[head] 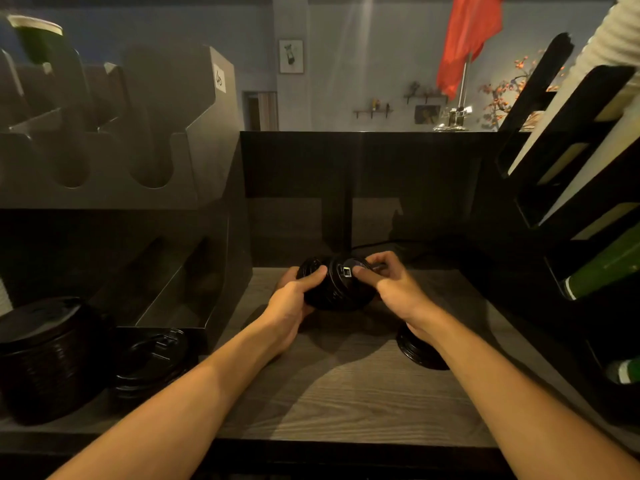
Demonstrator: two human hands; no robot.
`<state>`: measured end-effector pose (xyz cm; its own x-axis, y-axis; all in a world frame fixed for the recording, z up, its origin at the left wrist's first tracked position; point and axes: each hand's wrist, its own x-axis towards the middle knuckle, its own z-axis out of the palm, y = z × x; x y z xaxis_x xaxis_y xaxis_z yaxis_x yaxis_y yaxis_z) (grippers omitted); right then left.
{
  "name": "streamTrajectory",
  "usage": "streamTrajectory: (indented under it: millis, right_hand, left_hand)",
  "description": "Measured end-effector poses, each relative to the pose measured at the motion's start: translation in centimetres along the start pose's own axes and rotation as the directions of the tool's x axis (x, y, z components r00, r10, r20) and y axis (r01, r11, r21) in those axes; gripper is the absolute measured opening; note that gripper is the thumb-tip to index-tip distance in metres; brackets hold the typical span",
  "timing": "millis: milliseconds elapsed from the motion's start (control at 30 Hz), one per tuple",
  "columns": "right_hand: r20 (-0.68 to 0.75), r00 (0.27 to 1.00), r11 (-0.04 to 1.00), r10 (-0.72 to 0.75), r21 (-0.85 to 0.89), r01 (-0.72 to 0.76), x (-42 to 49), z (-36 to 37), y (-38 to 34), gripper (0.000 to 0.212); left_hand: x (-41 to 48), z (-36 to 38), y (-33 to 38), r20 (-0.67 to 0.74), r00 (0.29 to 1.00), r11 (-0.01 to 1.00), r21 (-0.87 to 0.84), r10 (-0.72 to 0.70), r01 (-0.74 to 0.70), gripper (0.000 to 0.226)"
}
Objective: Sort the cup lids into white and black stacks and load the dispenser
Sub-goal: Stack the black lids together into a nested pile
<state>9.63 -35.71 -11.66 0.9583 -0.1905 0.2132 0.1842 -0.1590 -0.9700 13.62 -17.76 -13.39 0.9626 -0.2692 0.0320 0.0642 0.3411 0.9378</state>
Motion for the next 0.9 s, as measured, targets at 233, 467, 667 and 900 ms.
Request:
streamTrajectory:
  millis: [233, 467, 667, 900]
  right_hand:
    - [0.052, 0.994, 0.993, 0.091, 0.073, -0.095, -0.1, -0.7, -0.8, 0.021]
    - [0.052, 0.986, 0.974, 0.160, 0.154, -0.166, -0.4, -1.0, -1.3, 0.028]
    - [0.091, 0.984, 0.972, 0.150, 0.167, -0.164, -0.7, -0.5, -1.3, 0.010]
    - [0.112, 0.984, 0.987, 0.136, 0.076, -0.145, -0.7, -0.5, -1.2, 0.026]
  left_hand:
    - [0.1, 0.1, 0.2, 0.009, 1.000, 0.997, -0.080, -0.019, 0.020, 0.032]
    - [-0.1, -0.2, 0.2, -0.020, 1.000, 1.000, -0.021, -0.004, 0.003, 0.021]
    - [-0.2, -0.1, 0.4, -0.026, 1.000, 0.996, -0.084, 0.010, -0.013, 0.033]
    - [-0.7, 0.3, 0.5, 0.073, 0.997, 1.000, 0.011, 0.027, -0.028, 0.065]
